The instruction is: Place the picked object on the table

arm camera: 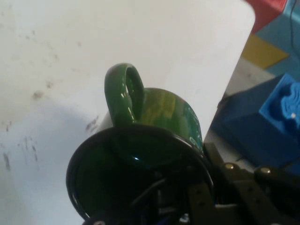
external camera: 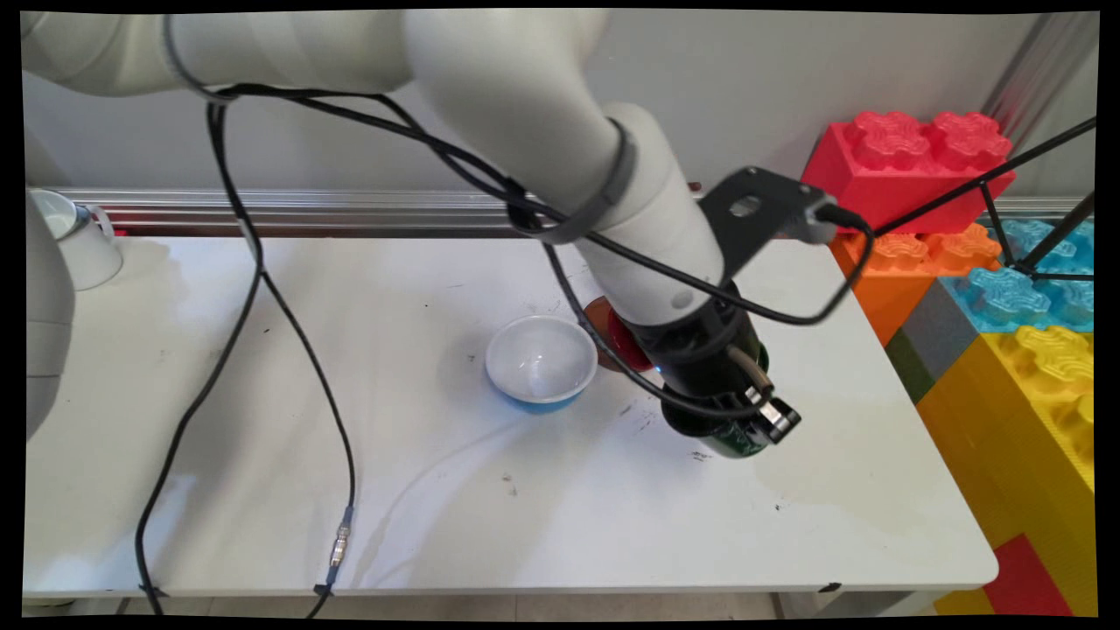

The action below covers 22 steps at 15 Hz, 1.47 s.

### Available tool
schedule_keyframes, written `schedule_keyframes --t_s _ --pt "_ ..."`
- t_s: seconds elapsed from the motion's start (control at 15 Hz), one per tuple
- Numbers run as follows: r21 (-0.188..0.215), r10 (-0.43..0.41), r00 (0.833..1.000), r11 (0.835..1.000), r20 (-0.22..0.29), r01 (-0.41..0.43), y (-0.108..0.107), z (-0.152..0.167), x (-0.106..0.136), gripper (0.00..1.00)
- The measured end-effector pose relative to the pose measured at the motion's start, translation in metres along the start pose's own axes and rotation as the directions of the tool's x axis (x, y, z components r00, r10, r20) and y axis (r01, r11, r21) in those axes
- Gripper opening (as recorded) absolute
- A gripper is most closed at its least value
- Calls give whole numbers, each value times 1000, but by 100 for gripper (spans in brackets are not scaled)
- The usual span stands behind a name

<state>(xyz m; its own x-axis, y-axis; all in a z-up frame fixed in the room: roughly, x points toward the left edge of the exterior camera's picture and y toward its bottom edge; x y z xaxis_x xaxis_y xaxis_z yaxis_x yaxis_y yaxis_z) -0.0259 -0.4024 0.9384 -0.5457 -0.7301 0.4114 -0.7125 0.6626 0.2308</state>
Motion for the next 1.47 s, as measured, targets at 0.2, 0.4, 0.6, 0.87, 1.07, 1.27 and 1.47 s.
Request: schedule_keyframes --t_s 0.2,0.4,0.6,0.87,1.07,1.27,1.47 --pt "37 11 996 999 83 -14 10 12 7 0" --pt "88 7 988 996 154 -21 14 27 13 0" --pt "139 -20 978 990 208 -10 15 44 17 0" --pt "194 -46 962 981 270 -7 14 67 20 0" --pt "225 -60 950 974 307 -11 12 83 21 0" --pt "239 -61 940 971 334 -22 11 97 22 0" --pt "252 -69 930 967 362 -27 9 111 24 0"
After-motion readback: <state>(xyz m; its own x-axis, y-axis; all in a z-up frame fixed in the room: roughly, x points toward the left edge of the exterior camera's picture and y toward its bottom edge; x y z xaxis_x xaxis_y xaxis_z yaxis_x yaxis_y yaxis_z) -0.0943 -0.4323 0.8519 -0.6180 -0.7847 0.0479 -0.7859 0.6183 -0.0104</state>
